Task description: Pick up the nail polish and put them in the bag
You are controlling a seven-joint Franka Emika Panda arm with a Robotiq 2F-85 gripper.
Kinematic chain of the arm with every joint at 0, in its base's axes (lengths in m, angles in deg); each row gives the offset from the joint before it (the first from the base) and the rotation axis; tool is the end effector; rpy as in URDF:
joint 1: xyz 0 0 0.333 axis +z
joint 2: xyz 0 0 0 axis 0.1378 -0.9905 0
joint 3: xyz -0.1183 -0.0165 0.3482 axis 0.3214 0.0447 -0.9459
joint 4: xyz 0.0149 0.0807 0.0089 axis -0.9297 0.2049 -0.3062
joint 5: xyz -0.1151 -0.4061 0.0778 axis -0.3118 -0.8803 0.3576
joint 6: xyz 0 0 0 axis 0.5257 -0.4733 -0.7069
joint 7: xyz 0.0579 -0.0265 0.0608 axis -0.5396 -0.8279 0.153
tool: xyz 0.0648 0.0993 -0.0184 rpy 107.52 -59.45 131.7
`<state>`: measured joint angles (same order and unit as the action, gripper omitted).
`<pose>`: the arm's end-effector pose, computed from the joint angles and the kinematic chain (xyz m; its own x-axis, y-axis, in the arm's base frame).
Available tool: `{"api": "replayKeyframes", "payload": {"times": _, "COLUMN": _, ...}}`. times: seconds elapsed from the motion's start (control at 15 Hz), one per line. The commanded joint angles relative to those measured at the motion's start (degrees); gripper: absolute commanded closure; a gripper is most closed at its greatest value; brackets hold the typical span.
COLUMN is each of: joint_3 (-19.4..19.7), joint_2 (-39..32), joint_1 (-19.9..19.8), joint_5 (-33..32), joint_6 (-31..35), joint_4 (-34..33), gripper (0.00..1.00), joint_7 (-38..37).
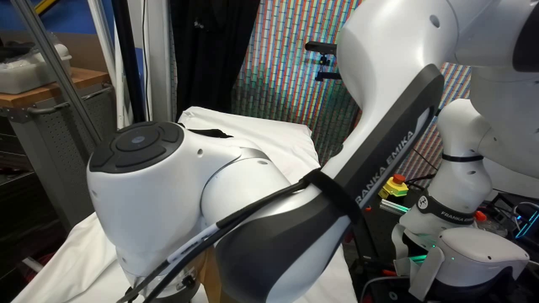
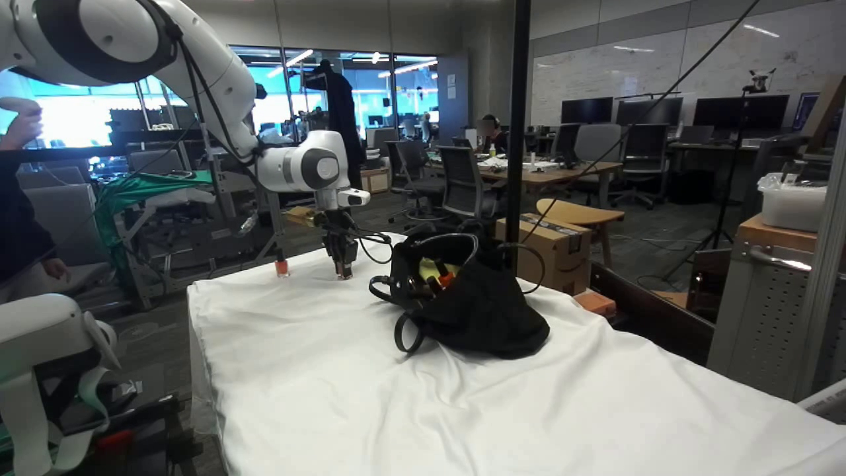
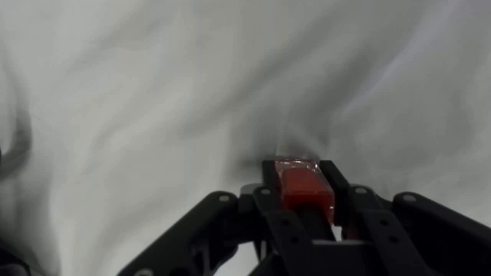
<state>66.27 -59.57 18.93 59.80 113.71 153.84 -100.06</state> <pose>0.6493 0.3793 0.2107 0.9818 0.1899 0.0032 0.1893 -0.9799 0.0636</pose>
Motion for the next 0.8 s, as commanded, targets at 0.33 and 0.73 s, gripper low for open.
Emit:
{"api": "replayKeyframes", "payload": {"times": 0.33, "joint_3": 0.97, "joint_2": 3.01, "joint_1": -0.53, "joint_5": -0.61, "joint_6": -1.31, "joint_4": 2.96, "gripper": 0.84, "joint_7": -0.02}}
{"api": "replayKeyframes", "payload": {"times": 0.73, "joint_3": 1.87, "joint_2": 8.47, "joint_1": -4.30, "joint_5": -0.43, "joint_6": -2.35, "joint_4": 6.90, "gripper": 0.84, "joint_7": 2.12}}
